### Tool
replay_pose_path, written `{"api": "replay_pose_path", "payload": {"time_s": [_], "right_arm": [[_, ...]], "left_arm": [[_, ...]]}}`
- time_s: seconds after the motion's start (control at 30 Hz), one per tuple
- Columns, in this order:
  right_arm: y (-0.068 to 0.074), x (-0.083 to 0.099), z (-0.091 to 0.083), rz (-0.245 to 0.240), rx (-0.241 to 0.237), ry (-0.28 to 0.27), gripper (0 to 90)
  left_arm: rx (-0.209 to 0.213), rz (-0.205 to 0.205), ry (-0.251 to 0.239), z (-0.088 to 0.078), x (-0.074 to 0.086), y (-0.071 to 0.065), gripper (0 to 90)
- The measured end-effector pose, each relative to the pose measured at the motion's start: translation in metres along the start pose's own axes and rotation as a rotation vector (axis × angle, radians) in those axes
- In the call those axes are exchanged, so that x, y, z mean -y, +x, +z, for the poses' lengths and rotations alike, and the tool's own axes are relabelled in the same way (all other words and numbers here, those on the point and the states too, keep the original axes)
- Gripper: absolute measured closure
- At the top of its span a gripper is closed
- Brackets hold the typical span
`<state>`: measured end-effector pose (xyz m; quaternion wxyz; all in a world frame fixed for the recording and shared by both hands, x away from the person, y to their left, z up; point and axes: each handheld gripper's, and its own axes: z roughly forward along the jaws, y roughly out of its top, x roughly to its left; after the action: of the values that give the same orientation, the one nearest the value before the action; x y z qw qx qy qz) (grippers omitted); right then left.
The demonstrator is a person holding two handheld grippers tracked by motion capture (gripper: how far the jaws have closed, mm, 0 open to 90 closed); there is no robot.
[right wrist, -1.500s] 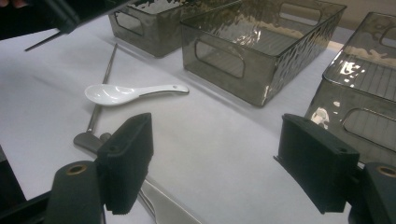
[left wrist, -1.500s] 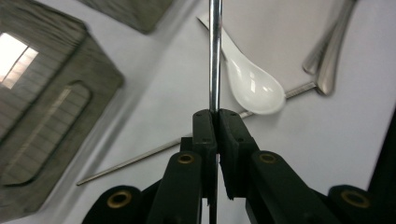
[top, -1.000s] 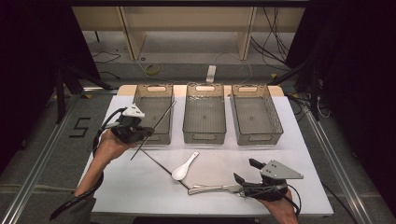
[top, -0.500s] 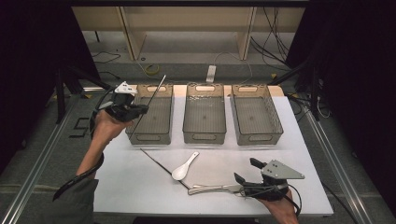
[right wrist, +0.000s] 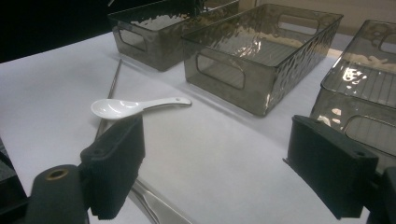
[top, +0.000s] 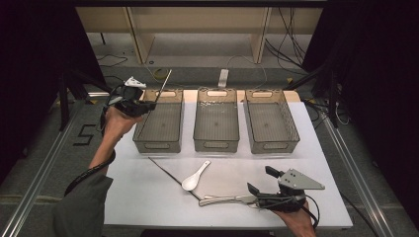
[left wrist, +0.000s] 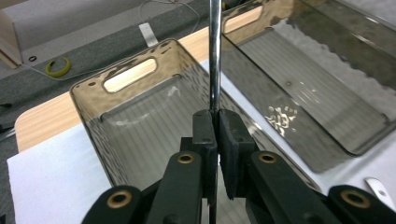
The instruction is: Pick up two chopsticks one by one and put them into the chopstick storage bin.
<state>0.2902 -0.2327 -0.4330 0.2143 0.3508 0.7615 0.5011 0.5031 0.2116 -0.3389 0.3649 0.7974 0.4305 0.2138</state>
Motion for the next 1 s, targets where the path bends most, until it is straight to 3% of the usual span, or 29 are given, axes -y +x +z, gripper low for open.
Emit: {"api": "replay_pose_path", "payload": {"time_s": [0.5, 1.0], "right_arm": [[0.001, 0.000, 0.000, -0.007, -0.003, 0.005, 19.8], [0.001, 0.000, 0.001, -0.013, -0.005, 0.010, 20.2]], "left_arm": [[-0.025, -0.055, 0.030, 0.028, 0.018, 0.012, 84.9], [-0.045, -0.076, 0.059, 0.044, 0.033, 0.014, 84.4]]}}
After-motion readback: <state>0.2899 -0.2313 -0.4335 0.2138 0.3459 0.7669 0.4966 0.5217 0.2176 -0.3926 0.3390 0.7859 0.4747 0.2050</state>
